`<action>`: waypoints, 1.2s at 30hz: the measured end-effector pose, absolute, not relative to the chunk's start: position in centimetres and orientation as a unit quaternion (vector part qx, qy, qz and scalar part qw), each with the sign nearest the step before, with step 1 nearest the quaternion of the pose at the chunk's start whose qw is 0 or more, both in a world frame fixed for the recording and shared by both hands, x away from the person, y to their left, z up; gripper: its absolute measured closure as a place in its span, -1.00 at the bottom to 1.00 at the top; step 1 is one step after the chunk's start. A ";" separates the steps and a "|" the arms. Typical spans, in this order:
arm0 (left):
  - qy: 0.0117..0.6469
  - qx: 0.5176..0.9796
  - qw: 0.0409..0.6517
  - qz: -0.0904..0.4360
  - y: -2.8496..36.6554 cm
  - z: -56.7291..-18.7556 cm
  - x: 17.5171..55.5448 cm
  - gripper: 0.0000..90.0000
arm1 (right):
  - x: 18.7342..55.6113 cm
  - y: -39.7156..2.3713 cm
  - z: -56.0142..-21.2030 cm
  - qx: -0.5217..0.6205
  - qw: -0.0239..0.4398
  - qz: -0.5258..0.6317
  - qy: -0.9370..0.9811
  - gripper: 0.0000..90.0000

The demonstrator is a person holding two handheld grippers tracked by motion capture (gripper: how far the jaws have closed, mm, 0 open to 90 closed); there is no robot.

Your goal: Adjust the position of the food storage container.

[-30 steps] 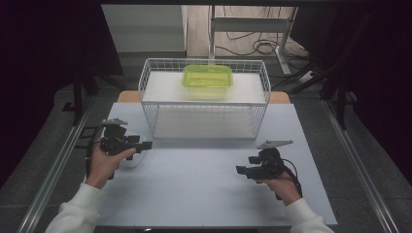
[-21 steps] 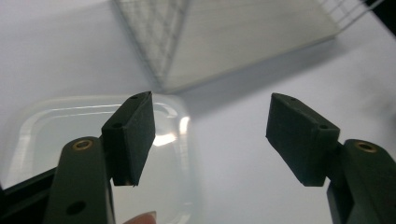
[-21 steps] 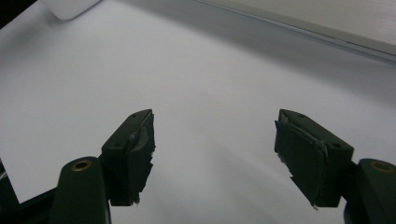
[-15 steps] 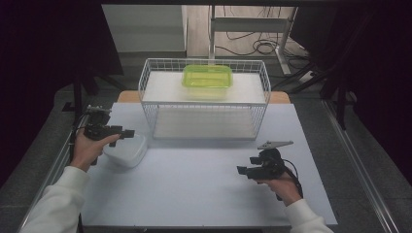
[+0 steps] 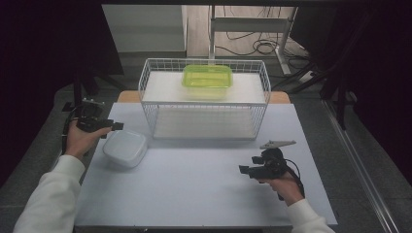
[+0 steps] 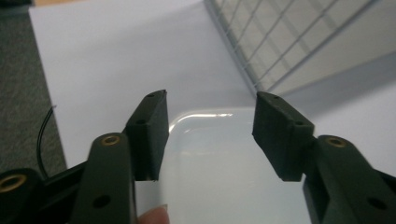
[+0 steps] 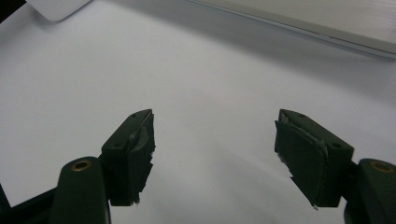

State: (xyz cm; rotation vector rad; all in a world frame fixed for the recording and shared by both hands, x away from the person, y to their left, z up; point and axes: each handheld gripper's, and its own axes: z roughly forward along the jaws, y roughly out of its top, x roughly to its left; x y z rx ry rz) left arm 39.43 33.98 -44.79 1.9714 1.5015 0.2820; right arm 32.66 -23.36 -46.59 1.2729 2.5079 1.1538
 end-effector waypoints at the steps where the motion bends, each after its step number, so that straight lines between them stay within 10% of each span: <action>1: 0.572 0.751 0.310 0.109 34.3 -45.0 39.5 0.11 | 32.7 -23.4 -46.6 0.419 0.050 0.378 0.824 -0.37; 18: 0.601 0.756 0.231 0.117 36.3 -47.1 40.2 0.95 | 32.5 -23.6 -46.7 0.419 0.051 0.378 0.824 -0.35; 36: 0.579 0.783 0.211 0.083 35.9 -49.0 39.7 1.00 | 32.5 -23.4 -46.9 0.419 0.052 0.372 0.827 -0.36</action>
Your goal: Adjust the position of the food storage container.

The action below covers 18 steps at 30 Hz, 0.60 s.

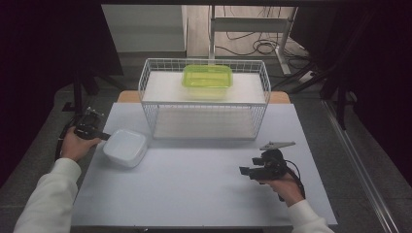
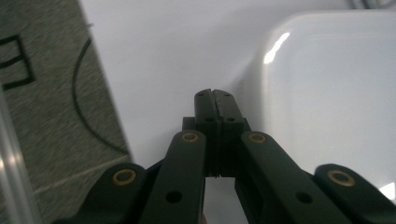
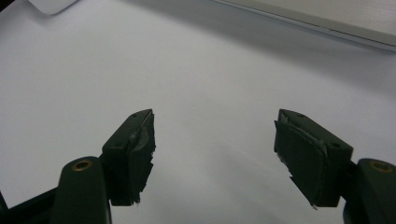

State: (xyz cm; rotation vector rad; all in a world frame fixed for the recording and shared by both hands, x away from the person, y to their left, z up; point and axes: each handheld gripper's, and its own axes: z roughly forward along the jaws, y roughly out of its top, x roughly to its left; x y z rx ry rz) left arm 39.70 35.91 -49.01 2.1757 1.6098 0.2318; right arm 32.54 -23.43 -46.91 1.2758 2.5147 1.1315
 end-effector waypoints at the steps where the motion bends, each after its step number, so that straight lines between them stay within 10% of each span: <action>1: 0.577 0.784 0.211 0.085 35.9 -49.1 39.7 1.00 | 32.5 -23.4 -46.9 0.420 0.052 0.372 0.826 -0.36; 18: 0.533 0.804 0.254 0.067 31.7 -49.5 36.5 1.00 | 32.4 -22.9 -46.9 0.415 0.053 0.371 0.829 -0.36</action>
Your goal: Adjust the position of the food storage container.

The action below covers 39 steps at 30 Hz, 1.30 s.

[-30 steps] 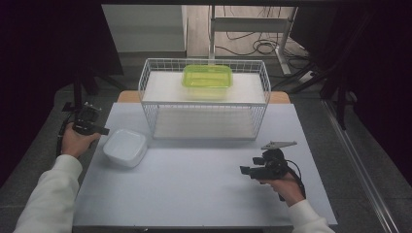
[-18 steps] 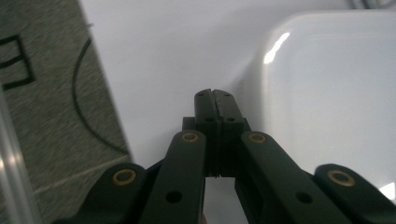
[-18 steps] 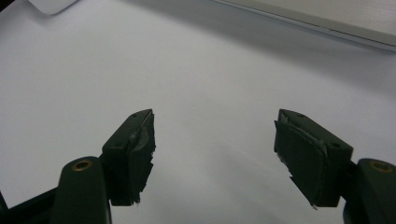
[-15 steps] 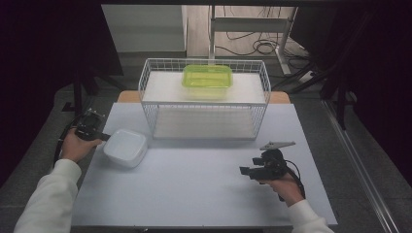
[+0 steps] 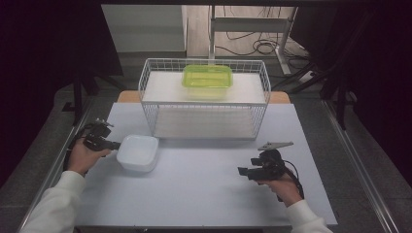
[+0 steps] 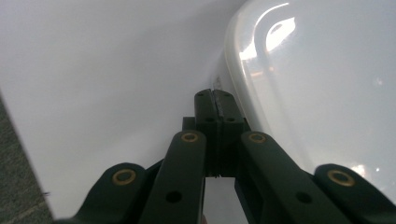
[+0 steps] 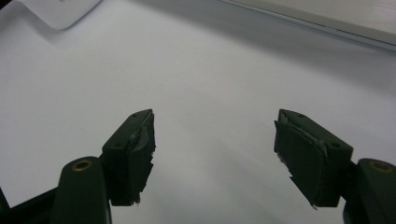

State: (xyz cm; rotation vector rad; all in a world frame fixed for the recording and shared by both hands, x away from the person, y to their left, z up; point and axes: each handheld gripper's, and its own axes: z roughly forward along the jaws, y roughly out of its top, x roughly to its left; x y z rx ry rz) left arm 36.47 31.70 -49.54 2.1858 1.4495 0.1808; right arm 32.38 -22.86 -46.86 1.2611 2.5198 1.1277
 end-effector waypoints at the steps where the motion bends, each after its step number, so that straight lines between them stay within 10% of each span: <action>1: 0.530 0.806 0.255 0.066 31.5 -49.5 36.3 1.00 | 32.4 -22.8 -46.8 0.415 0.053 0.372 0.828 -0.36; 39: 0.481 0.816 0.320 0.000 22.2 -50.1 36.6 1.00 | 32.5 -22.9 -46.8 0.416 0.052 0.370 0.829 -0.36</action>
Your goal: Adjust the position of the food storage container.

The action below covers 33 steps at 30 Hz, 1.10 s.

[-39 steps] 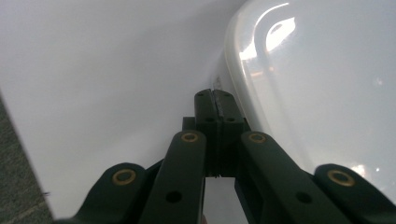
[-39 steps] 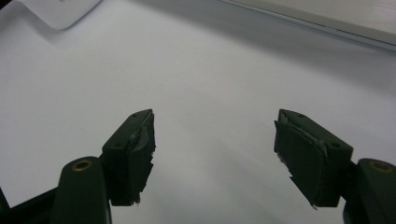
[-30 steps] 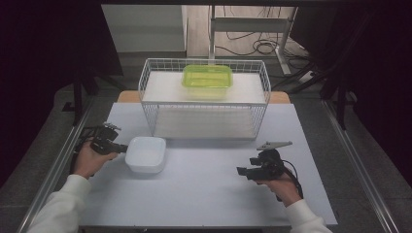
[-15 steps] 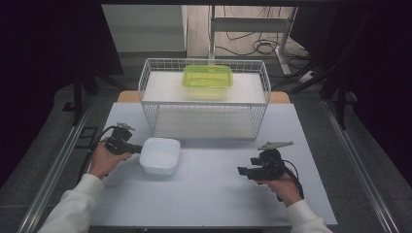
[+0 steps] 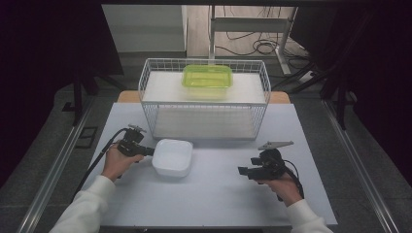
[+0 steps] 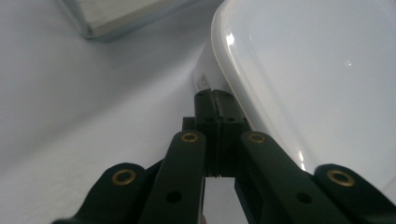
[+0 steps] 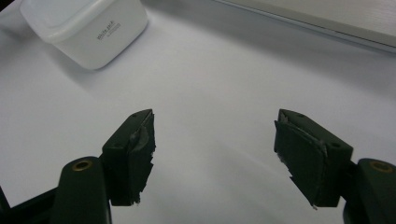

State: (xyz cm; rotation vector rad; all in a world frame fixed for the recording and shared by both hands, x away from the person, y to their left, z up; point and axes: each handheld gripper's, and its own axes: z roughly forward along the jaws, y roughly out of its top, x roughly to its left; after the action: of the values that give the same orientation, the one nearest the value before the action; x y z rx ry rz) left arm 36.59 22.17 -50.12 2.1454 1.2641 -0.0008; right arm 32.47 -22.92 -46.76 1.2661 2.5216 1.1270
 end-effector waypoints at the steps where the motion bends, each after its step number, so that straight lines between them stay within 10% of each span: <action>1: 0.480 0.817 0.320 -0.003 22.0 -50.2 36.6 0.99 | 32.5 -22.9 -46.8 0.416 0.051 0.370 0.829 -0.36; 33: 0.457 0.795 0.378 -0.130 18.2 -52.0 35.0 0.99 | 32.6 -22.8 -47.2 0.414 0.050 0.360 0.834 -0.36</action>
State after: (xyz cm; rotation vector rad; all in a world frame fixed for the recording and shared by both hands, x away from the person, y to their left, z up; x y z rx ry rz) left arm 34.98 18.16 -51.95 2.0319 1.1679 -0.3311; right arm 32.65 -22.79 -47.18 1.2622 2.5412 1.0953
